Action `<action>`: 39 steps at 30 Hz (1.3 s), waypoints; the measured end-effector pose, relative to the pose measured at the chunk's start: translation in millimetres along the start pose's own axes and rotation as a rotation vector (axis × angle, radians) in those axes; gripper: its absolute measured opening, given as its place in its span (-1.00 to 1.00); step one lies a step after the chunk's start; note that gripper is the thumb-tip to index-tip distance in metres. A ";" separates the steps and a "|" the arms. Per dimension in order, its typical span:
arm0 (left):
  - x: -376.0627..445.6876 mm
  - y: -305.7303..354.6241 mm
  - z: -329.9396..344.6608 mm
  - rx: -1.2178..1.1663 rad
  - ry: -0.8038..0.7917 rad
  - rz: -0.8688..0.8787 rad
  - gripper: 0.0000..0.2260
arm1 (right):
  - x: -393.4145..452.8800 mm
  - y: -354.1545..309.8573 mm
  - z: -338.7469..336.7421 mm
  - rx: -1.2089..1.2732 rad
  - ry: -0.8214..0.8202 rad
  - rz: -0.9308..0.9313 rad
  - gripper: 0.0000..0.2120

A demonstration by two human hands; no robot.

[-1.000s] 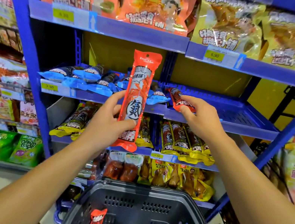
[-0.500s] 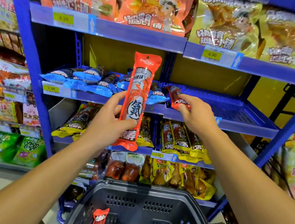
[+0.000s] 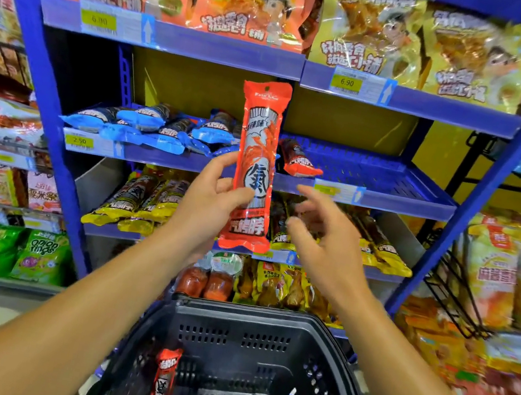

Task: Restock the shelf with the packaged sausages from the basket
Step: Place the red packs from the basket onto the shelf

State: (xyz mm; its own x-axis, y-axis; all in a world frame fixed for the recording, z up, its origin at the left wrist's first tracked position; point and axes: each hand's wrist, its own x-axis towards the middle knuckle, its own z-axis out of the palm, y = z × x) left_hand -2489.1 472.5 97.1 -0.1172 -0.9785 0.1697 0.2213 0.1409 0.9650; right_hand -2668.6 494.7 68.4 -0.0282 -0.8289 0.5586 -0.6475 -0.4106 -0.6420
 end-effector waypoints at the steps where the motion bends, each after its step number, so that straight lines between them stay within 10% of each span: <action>1: -2.4 -2.0 6.6 -0.020 -0.009 -0.004 -0.54 | -9.6 -2.1 2.0 0.037 -0.017 0.008 -0.57; 11: -6.3 -21.5 81.5 0.029 -0.136 0.016 -0.64 | -33.4 13.7 -21.7 0.300 0.090 0.177 -0.38; 18: 25.7 -13.5 73.2 0.991 -0.071 0.543 -0.46 | -24.9 39.7 -50.3 0.229 0.212 0.224 -0.50; 24: 55.3 1.7 43.6 1.401 -0.046 0.634 -0.43 | 7.1 53.3 -67.2 0.150 0.222 0.307 -0.59; 39: 83.1 5.0 14.1 1.592 -0.013 0.645 -0.42 | 108.8 52.1 -39.3 -0.069 0.044 0.436 -0.46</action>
State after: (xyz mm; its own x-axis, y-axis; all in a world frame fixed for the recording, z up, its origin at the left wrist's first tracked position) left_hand -2511.4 394.0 118.9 -0.4113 -0.7082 0.5738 -0.8725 0.4881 -0.0231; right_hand -2735.3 398.1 116.4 -0.3415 -0.9014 0.2660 -0.6172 0.0016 -0.7868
